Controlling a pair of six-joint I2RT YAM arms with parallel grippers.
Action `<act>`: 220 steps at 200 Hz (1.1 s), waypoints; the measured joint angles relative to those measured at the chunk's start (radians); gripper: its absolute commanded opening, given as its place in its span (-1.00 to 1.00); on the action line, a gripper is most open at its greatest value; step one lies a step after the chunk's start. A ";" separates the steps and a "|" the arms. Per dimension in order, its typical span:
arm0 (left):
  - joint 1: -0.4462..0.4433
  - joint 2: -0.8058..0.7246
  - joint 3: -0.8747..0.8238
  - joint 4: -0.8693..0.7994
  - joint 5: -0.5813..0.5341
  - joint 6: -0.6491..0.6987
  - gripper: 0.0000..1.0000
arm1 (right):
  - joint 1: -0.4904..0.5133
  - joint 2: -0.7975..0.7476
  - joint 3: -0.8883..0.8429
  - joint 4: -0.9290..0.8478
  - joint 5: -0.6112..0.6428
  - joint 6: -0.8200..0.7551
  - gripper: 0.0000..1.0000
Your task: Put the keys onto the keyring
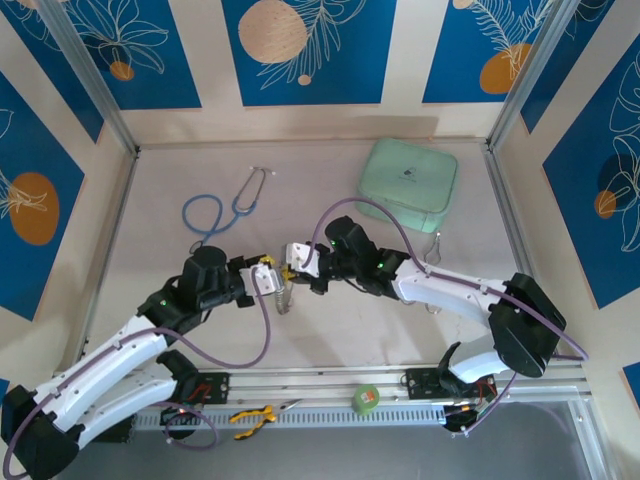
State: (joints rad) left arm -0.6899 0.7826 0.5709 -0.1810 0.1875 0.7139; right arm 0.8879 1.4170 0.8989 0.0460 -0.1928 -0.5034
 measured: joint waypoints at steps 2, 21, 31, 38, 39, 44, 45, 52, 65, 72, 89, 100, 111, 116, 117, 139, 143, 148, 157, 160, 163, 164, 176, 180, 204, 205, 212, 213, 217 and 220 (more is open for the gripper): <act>0.000 0.001 -0.001 0.002 0.002 0.003 -0.33 | 0.000 0.000 0.002 -0.006 -0.001 -0.003 -1.00; 0.000 0.018 -0.008 0.020 0.027 0.003 -0.41 | 0.000 -0.003 0.012 -0.047 -0.012 -0.029 -1.00; 0.000 0.026 -0.010 0.024 0.036 0.004 -0.45 | -0.003 -0.005 0.016 -0.064 -0.018 -0.039 -1.00; 0.000 0.030 -0.010 0.027 0.042 0.003 -0.48 | -0.005 -0.008 0.017 -0.070 -0.021 -0.046 -1.00; 0.000 0.031 -0.011 0.027 0.042 0.003 -0.49 | -0.005 -0.009 0.017 -0.071 -0.021 -0.046 -1.00; 0.000 0.032 -0.011 0.029 0.046 0.003 -0.52 | -0.005 -0.010 0.018 -0.075 -0.021 -0.048 -1.00; 0.000 0.033 -0.011 0.029 0.047 0.003 -0.53 | -0.005 -0.011 0.018 -0.077 -0.021 -0.049 -1.00; 0.000 0.035 -0.011 0.029 0.052 0.003 -0.58 | -0.005 -0.014 0.019 -0.085 -0.021 -0.052 -1.00; 0.000 0.040 -0.011 0.029 0.061 0.006 -0.69 | -0.005 -0.018 0.019 -0.092 -0.022 -0.055 -1.00; 0.000 0.042 -0.011 0.029 0.066 0.008 -0.74 | -0.005 -0.020 0.019 -0.093 -0.022 -0.055 -1.00; 0.001 0.042 -0.012 0.029 0.072 0.013 -0.91 | -0.006 -0.021 0.019 -0.097 -0.025 -0.055 -1.00; 0.002 0.041 -0.014 0.029 0.076 0.004 -1.00 | -0.006 -0.022 0.019 -0.100 -0.025 -0.054 -1.00; 0.002 0.039 -0.018 0.037 0.078 0.002 -1.00 | -0.009 -0.024 0.019 -0.100 -0.027 -0.050 -0.98; 0.002 0.035 -0.022 0.042 0.079 -0.002 -1.00 | -0.011 -0.026 0.019 -0.098 -0.029 -0.045 -0.87; 0.002 0.034 -0.023 0.044 0.079 -0.002 -1.00 | -0.011 -0.026 0.019 -0.098 -0.029 -0.045 -0.85; 0.002 0.000 -0.055 0.095 0.085 -0.046 -1.00 | -0.042 -0.059 -0.019 -0.038 -0.071 0.011 -0.47; 0.002 -0.008 -0.065 0.106 0.085 -0.061 -1.00 | -0.053 -0.069 -0.031 -0.019 -0.083 0.024 -0.46; 0.002 -0.020 -0.082 0.124 0.085 -0.084 -1.00 | -0.066 -0.083 -0.046 0.000 -0.095 0.046 -0.45; 0.003 -0.040 -0.117 0.163 0.085 -0.133 -1.00 | -0.091 -0.103 -0.070 0.030 -0.114 0.069 -0.43; 0.003 -0.047 -0.129 0.176 0.085 -0.151 -1.00 | -0.098 -0.109 -0.078 0.040 -0.120 0.079 -0.41; 0.003 -0.052 -0.140 0.188 0.085 -0.169 -1.00 | -0.106 -0.115 -0.086 0.050 -0.126 0.087 -0.41; 0.003 -0.054 -0.145 0.194 0.085 -0.175 -1.00 | -0.108 -0.116 -0.087 0.051 -0.126 0.087 -0.41; 0.003 -0.073 -0.191 0.253 0.085 -0.253 -1.00 | -0.126 -0.125 -0.108 0.074 -0.133 0.113 -0.39; 0.003 -0.077 -0.202 0.269 0.085 -0.274 -1.00 | -0.128 -0.125 -0.112 0.078 -0.135 0.117 -0.38; 0.003 -0.102 -0.251 0.359 0.079 -0.395 -1.00 | -0.114 -0.124 -0.128 0.084 -0.149 0.139 -0.34; 0.003 -0.103 -0.253 0.362 0.077 -0.400 -1.00 | -0.114 -0.124 -0.128 0.085 -0.149 0.139 -0.34; 0.003 -0.108 -0.261 0.377 0.076 -0.423 -1.00 | -0.108 -0.123 -0.128 0.090 -0.152 0.143 -0.33; 0.003 -0.109 -0.262 0.379 0.075 -0.427 -1.00 | -0.108 -0.123 -0.128 0.090 -0.152 0.144 -0.33; 0.003 -0.113 -0.265 0.384 0.074 -0.438 -1.00 | -0.105 -0.123 -0.128 0.093 -0.153 0.146 -0.33; 0.003 -0.114 -0.266 0.388 0.074 -0.446 -1.00 | -0.103 -0.123 -0.128 0.096 -0.154 0.148 -0.32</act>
State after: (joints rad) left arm -0.6872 0.6685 0.3046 0.2073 0.2619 0.2680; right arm 0.7849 1.2942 0.7712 0.1421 -0.3470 -0.3550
